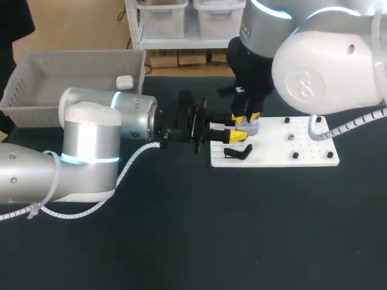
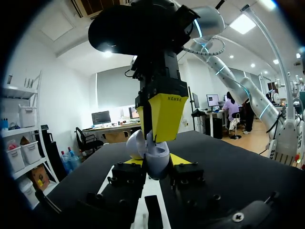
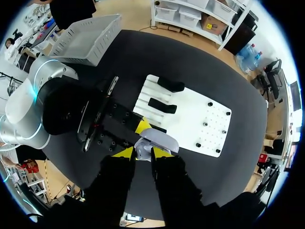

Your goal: Pick up each earbud case from the left stands, insert the matching earbuds, close the lid, and place the case in the box.

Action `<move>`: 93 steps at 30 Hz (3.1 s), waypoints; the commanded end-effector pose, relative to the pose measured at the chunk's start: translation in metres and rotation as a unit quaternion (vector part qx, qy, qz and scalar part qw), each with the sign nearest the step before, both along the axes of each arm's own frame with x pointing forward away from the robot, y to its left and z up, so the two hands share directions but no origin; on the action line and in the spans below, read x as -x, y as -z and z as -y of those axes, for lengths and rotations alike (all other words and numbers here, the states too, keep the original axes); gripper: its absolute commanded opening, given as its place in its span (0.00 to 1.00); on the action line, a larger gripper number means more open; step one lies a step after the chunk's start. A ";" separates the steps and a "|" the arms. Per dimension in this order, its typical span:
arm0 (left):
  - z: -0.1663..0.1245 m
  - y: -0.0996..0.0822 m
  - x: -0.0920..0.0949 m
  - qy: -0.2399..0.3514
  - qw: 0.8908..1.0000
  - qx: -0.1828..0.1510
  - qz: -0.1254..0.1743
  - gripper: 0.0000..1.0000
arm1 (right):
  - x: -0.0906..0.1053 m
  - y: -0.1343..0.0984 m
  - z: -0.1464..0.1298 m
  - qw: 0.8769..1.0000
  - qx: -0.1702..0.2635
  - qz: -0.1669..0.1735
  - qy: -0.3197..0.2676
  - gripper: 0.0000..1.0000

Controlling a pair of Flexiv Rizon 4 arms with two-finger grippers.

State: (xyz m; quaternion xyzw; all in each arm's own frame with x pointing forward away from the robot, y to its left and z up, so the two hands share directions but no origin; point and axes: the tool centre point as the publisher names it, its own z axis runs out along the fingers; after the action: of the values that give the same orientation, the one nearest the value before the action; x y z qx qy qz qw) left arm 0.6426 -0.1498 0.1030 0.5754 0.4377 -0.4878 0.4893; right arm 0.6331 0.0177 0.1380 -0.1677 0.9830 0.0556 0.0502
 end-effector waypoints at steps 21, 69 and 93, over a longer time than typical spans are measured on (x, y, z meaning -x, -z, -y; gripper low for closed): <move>0.000 0.000 0.002 -0.003 1.000 0.000 0.001 0.00 | -0.060 -0.025 0.046 0.976 -0.038 0.061 0.206 1.00; -0.004 -0.003 0.003 -0.009 1.000 -0.003 -0.004 0.00 | 0.013 -0.053 0.079 0.956 -0.037 0.188 0.224 1.00; -0.236 -0.082 -0.088 -0.316 0.938 -0.130 0.063 0.00 | 0.038 -0.073 0.087 0.957 -0.071 0.208 0.192 1.00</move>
State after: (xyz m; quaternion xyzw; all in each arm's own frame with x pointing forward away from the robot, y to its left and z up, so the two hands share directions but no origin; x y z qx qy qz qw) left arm 0.7299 0.0605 0.1726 0.5289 0.5959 -0.2741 0.5386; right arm 0.5958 -0.0687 0.2127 0.0191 0.9621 0.0774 0.2606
